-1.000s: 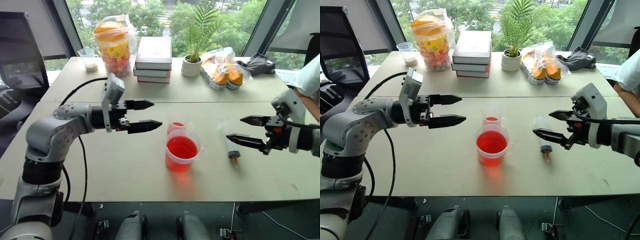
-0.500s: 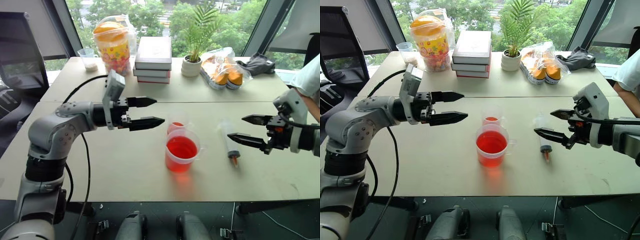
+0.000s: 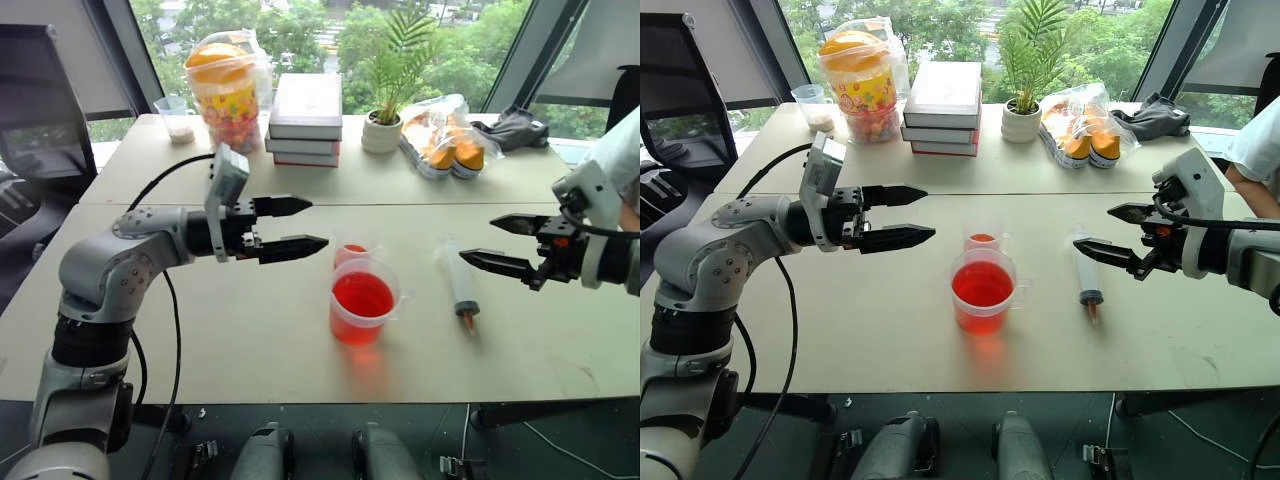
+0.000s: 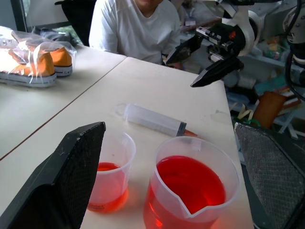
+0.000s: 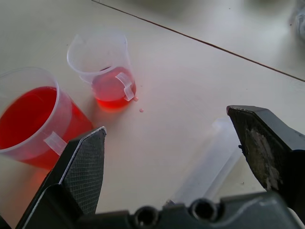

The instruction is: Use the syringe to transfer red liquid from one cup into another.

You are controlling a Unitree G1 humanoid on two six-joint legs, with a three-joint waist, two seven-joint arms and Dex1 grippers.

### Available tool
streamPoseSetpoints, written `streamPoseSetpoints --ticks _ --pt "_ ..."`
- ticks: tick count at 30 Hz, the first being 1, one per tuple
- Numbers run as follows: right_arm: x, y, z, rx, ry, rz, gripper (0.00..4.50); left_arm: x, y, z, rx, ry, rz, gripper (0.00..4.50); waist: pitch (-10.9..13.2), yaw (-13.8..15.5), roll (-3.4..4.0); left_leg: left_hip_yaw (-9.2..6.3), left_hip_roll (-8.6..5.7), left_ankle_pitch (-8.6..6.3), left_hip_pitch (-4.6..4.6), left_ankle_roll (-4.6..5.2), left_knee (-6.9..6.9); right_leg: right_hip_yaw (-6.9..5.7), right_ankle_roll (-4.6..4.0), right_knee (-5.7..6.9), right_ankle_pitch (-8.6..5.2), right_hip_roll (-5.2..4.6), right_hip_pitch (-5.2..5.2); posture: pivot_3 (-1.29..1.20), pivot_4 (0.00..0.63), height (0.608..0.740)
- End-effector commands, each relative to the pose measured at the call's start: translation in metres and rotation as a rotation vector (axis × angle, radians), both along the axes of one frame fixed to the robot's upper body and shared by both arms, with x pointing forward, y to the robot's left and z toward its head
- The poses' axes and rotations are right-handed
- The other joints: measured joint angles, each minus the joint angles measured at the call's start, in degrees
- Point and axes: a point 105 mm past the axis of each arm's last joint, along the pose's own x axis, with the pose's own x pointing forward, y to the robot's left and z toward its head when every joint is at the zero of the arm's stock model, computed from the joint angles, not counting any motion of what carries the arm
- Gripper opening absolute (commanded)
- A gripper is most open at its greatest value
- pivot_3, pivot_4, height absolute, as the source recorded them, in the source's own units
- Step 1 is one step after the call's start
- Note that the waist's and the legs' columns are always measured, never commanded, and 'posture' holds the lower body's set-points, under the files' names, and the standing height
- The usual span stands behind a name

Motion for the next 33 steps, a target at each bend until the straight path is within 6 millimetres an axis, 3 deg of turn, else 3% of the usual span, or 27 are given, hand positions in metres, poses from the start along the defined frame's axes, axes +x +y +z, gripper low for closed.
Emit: streamPoseSetpoints --ticks 1,9,12,20,30,33 --pt "0.006 -0.012 0.008 -0.029 -0.013 -0.068 4.48 0.001 0.001 0.011 -0.019 -0.053 0.007 4.50 0.0 0.0 0.00 0.00 0.00 0.00 -0.01 0.00 0.00 0.00 0.00 0.00 0.00 -0.01 0.00 0.00 0.150 0.740" --pt "0.034 -0.033 -0.002 -0.022 0.165 -0.302 4.48 0.002 -0.004 0.003 -0.014 -0.043 -0.011 4.50 0.0 -0.2 0.00 0.02 0.01 0.00 0.01 -0.01 -0.02 0.02 -0.02 0.01 -0.01 -0.10 -0.04 0.00 0.150 0.740" --pt "0.047 -0.028 -0.019 0.021 0.329 -0.352 4.48 0.005 -0.007 0.004 -0.017 -0.049 -0.016 4.50 0.0 -0.2 0.00 0.04 0.01 0.00 -0.01 -0.01 -0.04 0.04 -0.03 0.00 0.00 -0.11 -0.08 0.00 0.150 0.740" --pt "0.078 -0.025 -0.060 -0.041 0.521 -0.439 4.48 0.006 -0.009 0.002 -0.018 -0.057 -0.009 4.50 0.0 0.0 0.01 0.07 -0.03 0.00 -0.10 0.00 -0.06 0.02 -0.02 -0.03 0.00 -0.08 -0.14 0.00 0.150 0.740" --pt "0.095 -0.008 -0.096 -0.119 0.617 -0.408 4.48 0.003 -0.003 0.001 -0.026 -0.060 0.049 4.50 0.0 -0.3 0.00 0.10 -0.03 -0.01 -0.07 0.01 -0.05 0.03 -0.01 0.02 0.01 -0.03 -0.16 0.00 0.150 0.740" --pt "0.097 -0.005 -0.102 -0.150 0.622 -0.383 3.03 0.002 -0.002 0.000 -0.031 -0.056 0.060 4.50 0.0 -0.3 -0.03 0.10 -0.03 -0.01 -0.05 0.01 -0.03 0.03 -0.01 0.02 0.01 -0.04 -0.12 0.00 0.150 0.740"
